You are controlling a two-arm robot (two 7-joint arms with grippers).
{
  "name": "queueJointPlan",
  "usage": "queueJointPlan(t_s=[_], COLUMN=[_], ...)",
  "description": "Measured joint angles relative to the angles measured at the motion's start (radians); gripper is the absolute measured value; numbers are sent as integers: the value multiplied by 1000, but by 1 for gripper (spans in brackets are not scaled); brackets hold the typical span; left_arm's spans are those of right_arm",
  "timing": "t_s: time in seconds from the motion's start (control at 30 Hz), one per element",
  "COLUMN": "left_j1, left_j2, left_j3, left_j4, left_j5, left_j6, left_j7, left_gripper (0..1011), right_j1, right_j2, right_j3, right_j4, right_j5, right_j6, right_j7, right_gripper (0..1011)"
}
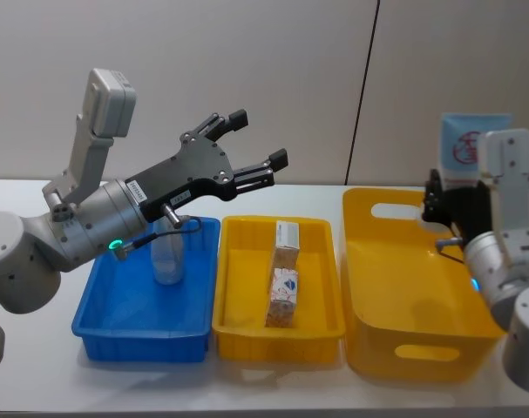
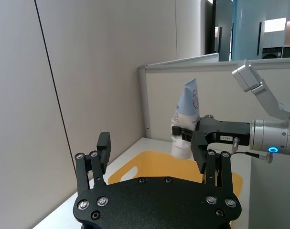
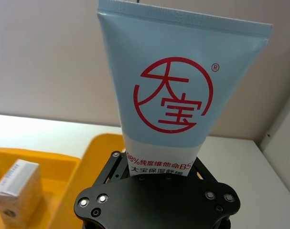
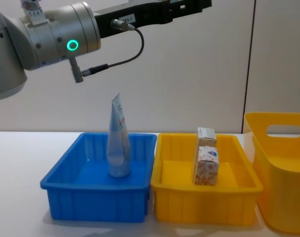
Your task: Bimanual collaborative sorting of washing and personal care products
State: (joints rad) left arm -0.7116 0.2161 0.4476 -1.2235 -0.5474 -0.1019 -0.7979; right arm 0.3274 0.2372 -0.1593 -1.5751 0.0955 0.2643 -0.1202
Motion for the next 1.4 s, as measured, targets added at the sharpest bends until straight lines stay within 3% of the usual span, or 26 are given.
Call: queueJointPlan(t_s=[0.23, 0.53, 1.1, 1.3, 1.4], left_j1=[0, 0, 0, 0, 0], left_j2=[0, 0, 0, 0, 0], left_j3=[0, 0, 0, 0, 0], left_j4=[0, 0, 0, 0, 0], left_j5=[0, 0, 0, 0, 0], left_j6=[0, 0, 0, 0, 0], left_j7=[0, 0, 0, 0, 0], left_gripper=[1001, 1001, 1001, 1001, 1001], right_j1=[-25, -36, -21, -18, -16], right_j2=[26, 46, 34, 31, 30], right_j3=[24, 21, -9, -14, -16], right_j4=[-28, -38, 23, 34, 39], right_j5=[20, 48, 14, 7, 3], right_j6=[68, 158, 201, 205, 207], right_j7=[33, 100, 96, 92, 90], right_gripper=[226, 226, 229, 374, 505])
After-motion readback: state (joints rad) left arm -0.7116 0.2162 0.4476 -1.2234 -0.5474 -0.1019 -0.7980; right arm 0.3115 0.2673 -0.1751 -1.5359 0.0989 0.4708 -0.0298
